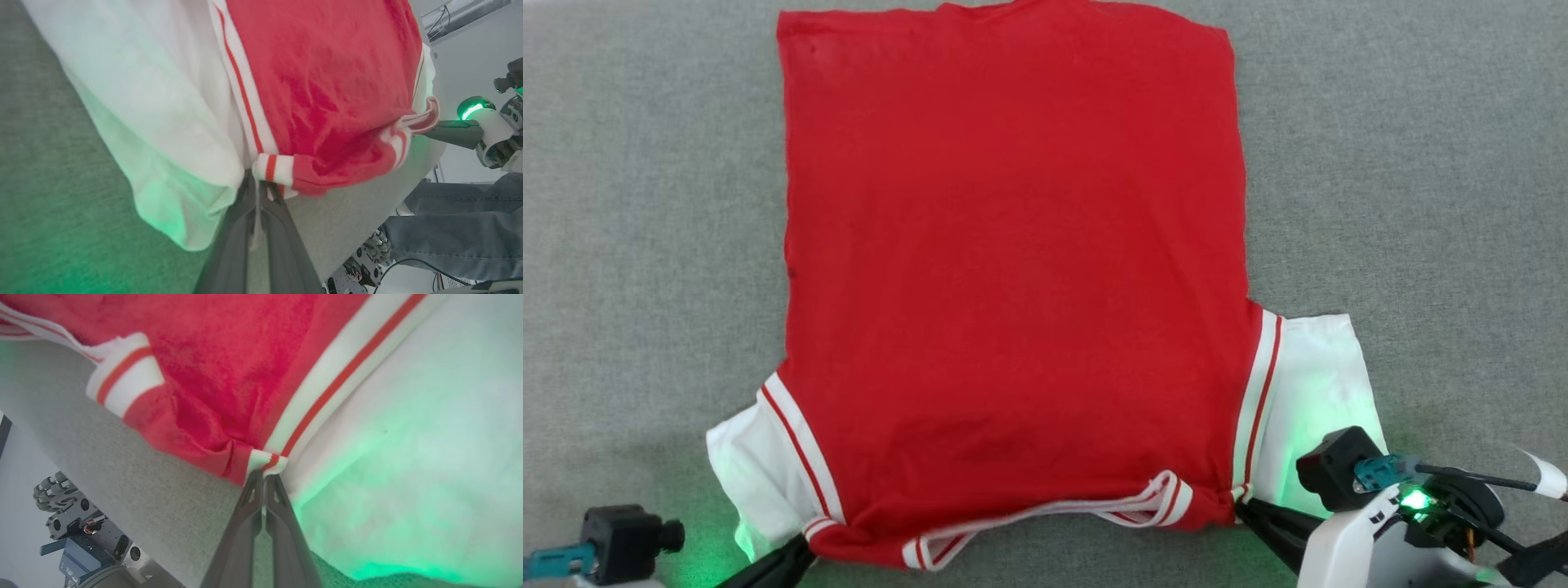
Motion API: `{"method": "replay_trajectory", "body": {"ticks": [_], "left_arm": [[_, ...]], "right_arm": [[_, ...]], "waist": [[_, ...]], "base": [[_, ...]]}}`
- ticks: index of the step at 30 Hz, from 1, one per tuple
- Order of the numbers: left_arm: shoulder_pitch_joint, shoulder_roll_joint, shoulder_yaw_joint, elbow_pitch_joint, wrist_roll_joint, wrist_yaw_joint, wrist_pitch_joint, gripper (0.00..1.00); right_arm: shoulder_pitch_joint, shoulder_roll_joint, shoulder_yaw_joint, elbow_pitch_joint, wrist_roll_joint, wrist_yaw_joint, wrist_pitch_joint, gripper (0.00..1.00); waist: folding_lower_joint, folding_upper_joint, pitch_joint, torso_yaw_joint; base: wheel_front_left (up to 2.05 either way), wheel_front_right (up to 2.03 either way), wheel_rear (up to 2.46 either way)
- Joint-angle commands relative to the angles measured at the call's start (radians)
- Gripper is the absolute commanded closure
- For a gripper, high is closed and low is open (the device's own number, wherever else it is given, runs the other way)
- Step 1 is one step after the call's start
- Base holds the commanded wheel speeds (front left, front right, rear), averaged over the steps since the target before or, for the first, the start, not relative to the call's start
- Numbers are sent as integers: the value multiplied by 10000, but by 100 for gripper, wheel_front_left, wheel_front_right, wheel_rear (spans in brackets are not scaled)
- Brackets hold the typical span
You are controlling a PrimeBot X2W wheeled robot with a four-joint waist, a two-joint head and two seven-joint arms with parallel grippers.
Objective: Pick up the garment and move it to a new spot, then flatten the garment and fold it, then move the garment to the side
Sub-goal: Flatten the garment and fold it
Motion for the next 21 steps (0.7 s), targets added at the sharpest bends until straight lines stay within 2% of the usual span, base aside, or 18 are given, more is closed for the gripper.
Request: {"method": "replay_trajectory", "body": {"ticks": [1, 5, 6, 7, 8, 12, 15, 18, 21], "left_arm": [[-102, -67, -48, 93, 67, 19, 6, 100], [-365, -317, -61, 399, -71, 23, 8, 100], [-377, -333, -18, 443, -96, 23, 9, 100], [-375, -355, 24, 463, -102, 32, 9, 100], [-358, -393, 88, 444, -113, 32, 9, 100], [-172, -491, 479, 373, -12, 31, 8, 100], [58, -514, 796, 198, 125, 29, 8, 100], [195, -548, 1124, -95, 329, 20, 8, 100], [149, -583, 1269, -379, 602, 20, 8, 100]], "right_arm": [[-35, 59, 225, 362, -138, -18, -30, 100], [-396, 141, 632, 934, -207, -21, -572, 100], [-531, 175, 711, 923, -218, -21, -784, 85], [-634, 225, 699, 893, -231, -23, -1008, 53], [-677, 240, 628, 847, -277, -26, -1207, 0], [-139, 186, 54, 290, -346, -28, -1643, 0], [227, 155, -660, -679, -362, -18, -1575, 0], [372, 184, -1508, -1764, 7, -18, -1105, 0], [-227, 307, -2618, -2377, 302, -18, -429, 0]], "waist": [[-1, 0, 48, 4], [-1, 0, 137, -77], [-1, 0, 155, -132], [-1, 0, 154, -184], [-1, 0, 154, -226], [-1, 0, 143, -296], [-1, 0, 218, -294], [-1, 0, 394, -218], [-1, 0, 618, -19]], "base": [[0, 0, 0], [0, 0, 0], [0, 0, 0], [0, 0, 0], [0, 0, 0], [0, 0, 0], [0, 0, 0], [0, 0, 0], [0, 0, 0]]}}
